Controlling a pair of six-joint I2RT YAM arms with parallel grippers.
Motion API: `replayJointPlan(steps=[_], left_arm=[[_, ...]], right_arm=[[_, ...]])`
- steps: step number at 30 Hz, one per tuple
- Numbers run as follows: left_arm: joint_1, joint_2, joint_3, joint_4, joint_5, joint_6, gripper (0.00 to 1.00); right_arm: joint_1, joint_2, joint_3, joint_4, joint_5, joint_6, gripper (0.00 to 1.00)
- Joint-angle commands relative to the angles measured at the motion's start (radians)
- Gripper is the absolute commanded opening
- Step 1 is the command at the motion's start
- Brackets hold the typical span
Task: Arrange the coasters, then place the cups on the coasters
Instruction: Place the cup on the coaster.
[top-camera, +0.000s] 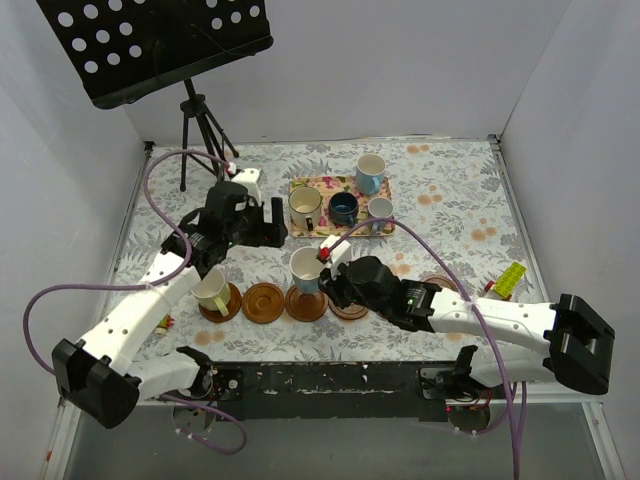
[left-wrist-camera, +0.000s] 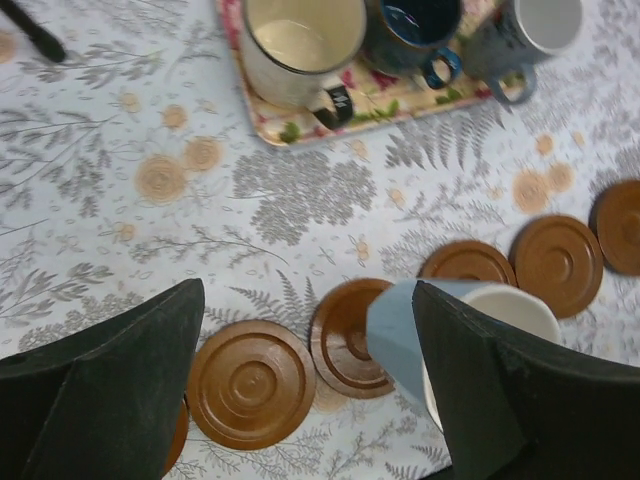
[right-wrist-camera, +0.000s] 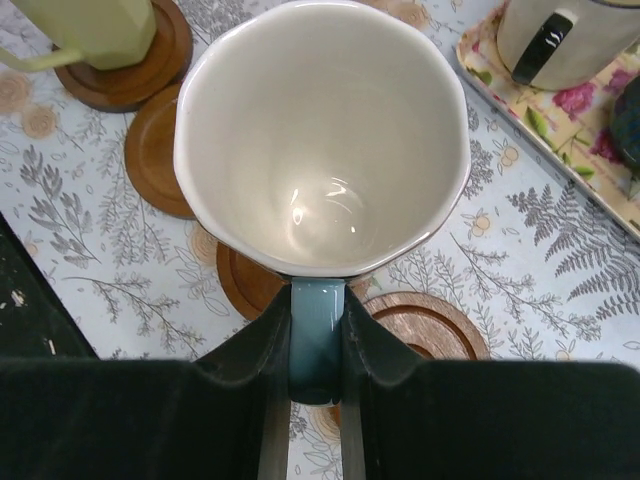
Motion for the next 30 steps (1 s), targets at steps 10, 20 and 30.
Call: replayJointPlan(steps=[10, 20, 30], left_arm=[[0.204, -0.137, -0.187, 0.494, -0.463, -0.061, 0.98], [0.235, -0.29, -0.399, 0.781, -0.569, 0.085, 0.98], [0.237, -0.297, -0.397, 0.761, -0.55, 0.096, 0.98]], right_arm=[[0.182, 0.134, 0.166, 0.168, 0.254, 0.169, 0.01], [0.231, 0.307, 0.302, 0.18, 0.269, 0.202, 0.01], [0.233, 0.404, 0.364, 0.176, 0.222, 0.202, 0.01]])
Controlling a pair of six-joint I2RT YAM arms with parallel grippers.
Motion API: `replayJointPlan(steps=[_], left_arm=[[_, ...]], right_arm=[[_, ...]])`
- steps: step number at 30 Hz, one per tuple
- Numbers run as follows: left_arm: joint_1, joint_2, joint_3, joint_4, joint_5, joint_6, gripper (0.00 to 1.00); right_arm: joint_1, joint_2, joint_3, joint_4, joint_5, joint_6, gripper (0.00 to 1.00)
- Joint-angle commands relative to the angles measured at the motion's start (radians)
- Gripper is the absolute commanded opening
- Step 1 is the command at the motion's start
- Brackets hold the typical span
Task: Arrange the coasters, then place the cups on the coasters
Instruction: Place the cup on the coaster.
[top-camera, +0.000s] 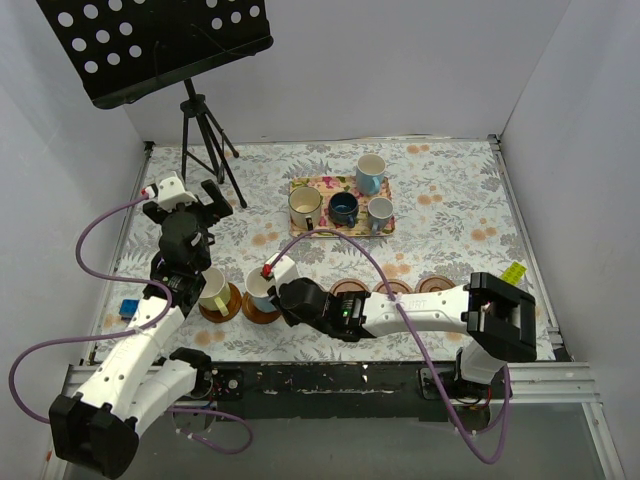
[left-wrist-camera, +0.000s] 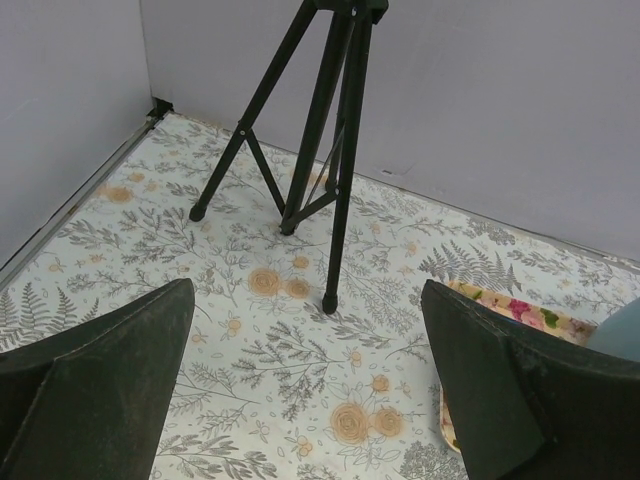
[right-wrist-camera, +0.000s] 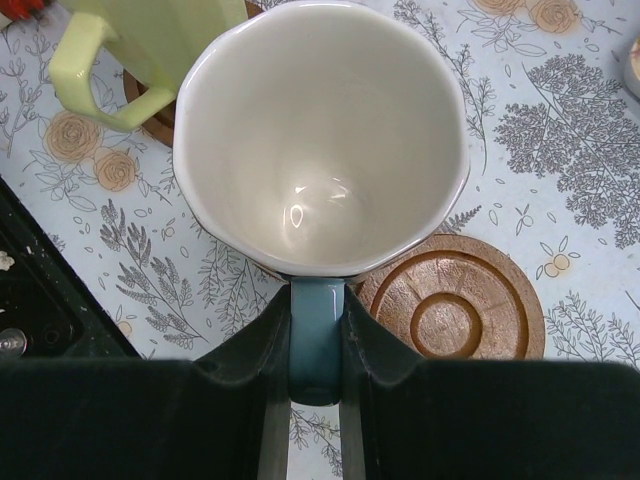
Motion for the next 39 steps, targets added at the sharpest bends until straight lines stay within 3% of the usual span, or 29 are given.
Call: replayJointPlan(steps=[1, 39], left_arm=[[0.004, -0.007, 0.002, 0.013, -0.01, 0.022, 0.98], [0.006, 0.033, 0.022, -0.021, 0.05, 0.021, 0.98]], right_arm=[[0.006, -0.004, 0.075, 0.13, 0.018, 0.016, 0.01], [0.004, 0.069, 0.07, 0.226, 0.001, 0.011, 0.01]])
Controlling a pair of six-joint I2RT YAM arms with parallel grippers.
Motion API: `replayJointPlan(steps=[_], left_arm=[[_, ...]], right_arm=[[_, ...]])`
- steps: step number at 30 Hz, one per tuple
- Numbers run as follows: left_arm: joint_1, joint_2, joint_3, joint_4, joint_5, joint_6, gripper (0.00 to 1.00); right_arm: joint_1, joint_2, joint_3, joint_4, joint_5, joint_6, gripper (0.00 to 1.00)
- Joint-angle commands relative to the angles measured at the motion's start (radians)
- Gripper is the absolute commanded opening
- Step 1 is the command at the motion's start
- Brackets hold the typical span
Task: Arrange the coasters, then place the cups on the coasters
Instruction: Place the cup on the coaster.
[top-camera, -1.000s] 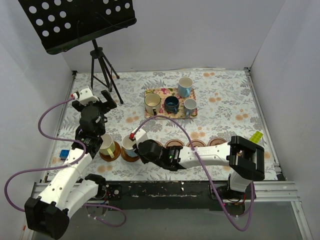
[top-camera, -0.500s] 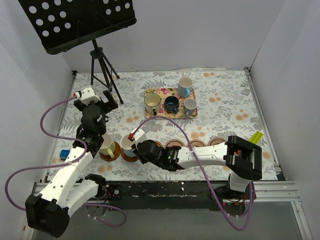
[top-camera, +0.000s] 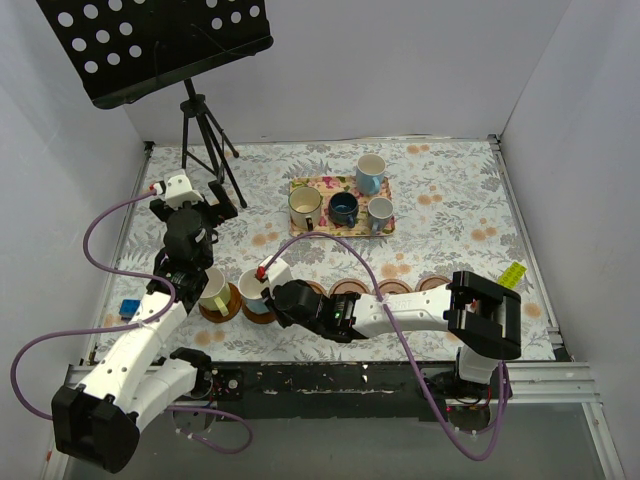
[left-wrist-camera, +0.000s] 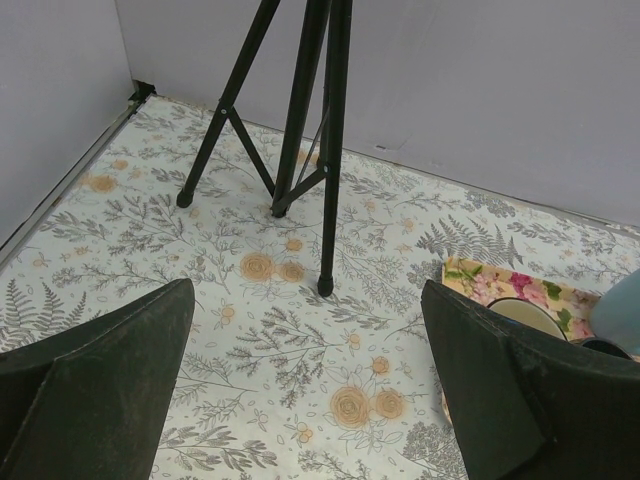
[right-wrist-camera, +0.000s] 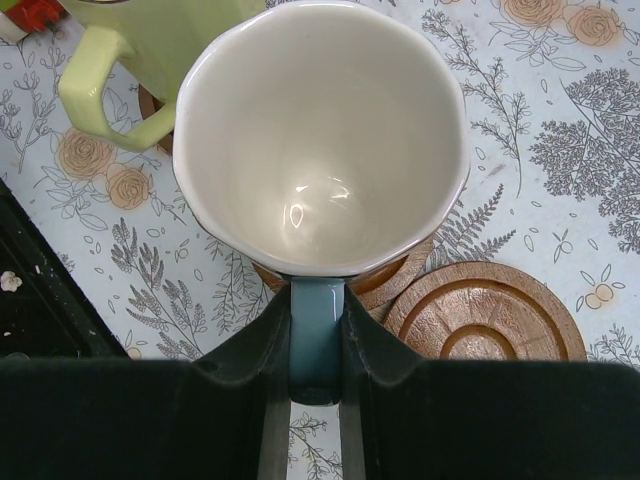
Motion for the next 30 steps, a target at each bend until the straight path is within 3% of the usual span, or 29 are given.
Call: replayJointPlan(steps=[1, 30], left_arm=[[0.006, -0.005, 0.022, -0.012, 0.003, 0.012, 0.98], [0.004, -0.015, 0.021, -0.012, 0.003, 0.019, 0.98]], right_arm=[[0.004, -0.008, 0.06, 0.135, 0.022, 0.01, 0.01], [0.003, 0.009, 0.06, 0.097, 0.043, 0.028, 0.01]])
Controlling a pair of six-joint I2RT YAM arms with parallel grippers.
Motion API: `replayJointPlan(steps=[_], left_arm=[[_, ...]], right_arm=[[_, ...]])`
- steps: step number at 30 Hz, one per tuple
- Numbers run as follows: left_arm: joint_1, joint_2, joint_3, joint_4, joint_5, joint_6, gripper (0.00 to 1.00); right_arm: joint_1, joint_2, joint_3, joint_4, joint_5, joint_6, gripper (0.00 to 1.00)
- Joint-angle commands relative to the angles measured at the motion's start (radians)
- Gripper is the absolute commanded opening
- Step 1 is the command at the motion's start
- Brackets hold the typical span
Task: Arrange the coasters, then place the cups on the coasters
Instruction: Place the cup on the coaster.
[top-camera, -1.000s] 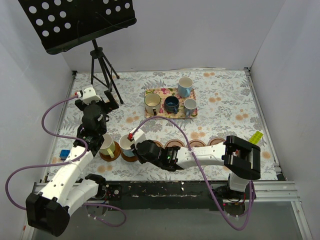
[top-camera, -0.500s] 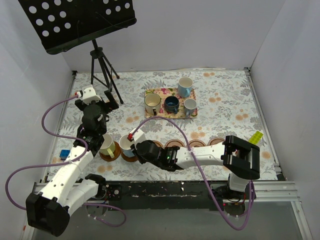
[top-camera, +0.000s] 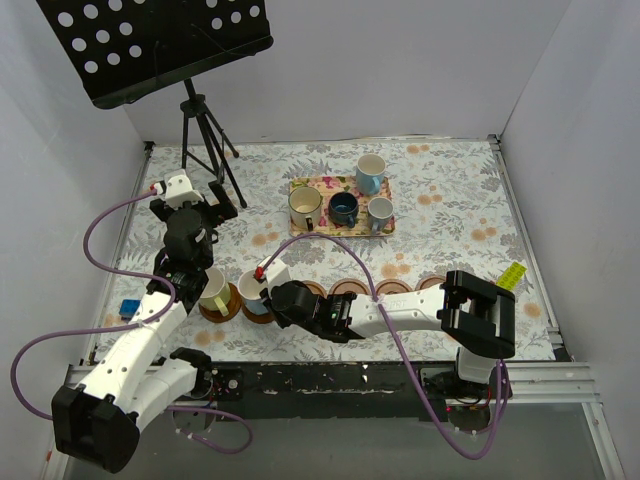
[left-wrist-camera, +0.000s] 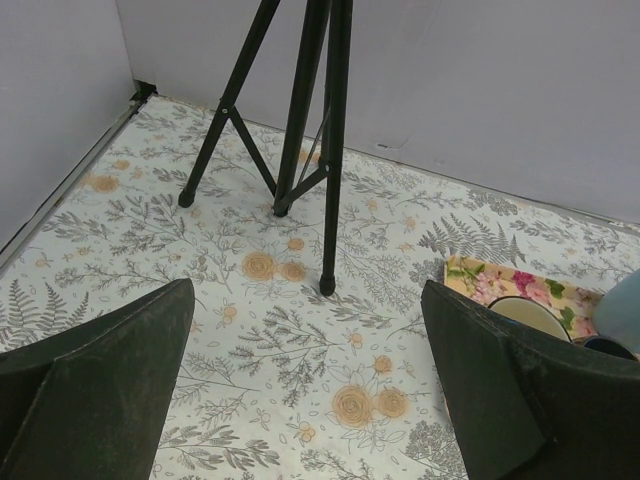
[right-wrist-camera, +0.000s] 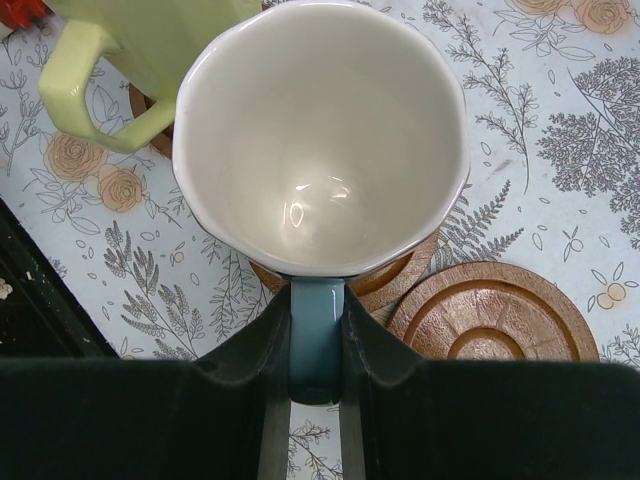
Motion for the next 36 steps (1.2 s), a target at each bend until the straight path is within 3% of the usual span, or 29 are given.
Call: replayJointPlan(steps=[1, 18, 23, 26, 36], left_arm=[[0.004, -0.015, 0.021, -0.01, 0.003, 0.014, 0.98], [0.006, -0.018, 0.019, -0.011, 0.007, 0.014, 0.98], [0.004, -0.018, 0.018, -0.011, 0.007, 0.014, 0.98], [0.004, -0.018, 0.019, -0.011, 0.007, 0.014, 0.98], [0.006, -0.018, 0.019, -0.011, 0.014, 0.013, 0.98]], right_arm=[[0.004, -0.022, 0.047, 0.094, 0.042, 0.017, 0.01], [0.004, -0.018, 0.055, 0.057, 0.059, 0.026, 0.01], [0.004, -0.021, 0.056, 0.05, 0.062, 0.029, 0.1], [0.009, -0.024, 0.056, 0.039, 0.076, 0.041, 0.01], [0.024, 0.004, 0.088, -0.007, 0.158, 0.086, 0.01]])
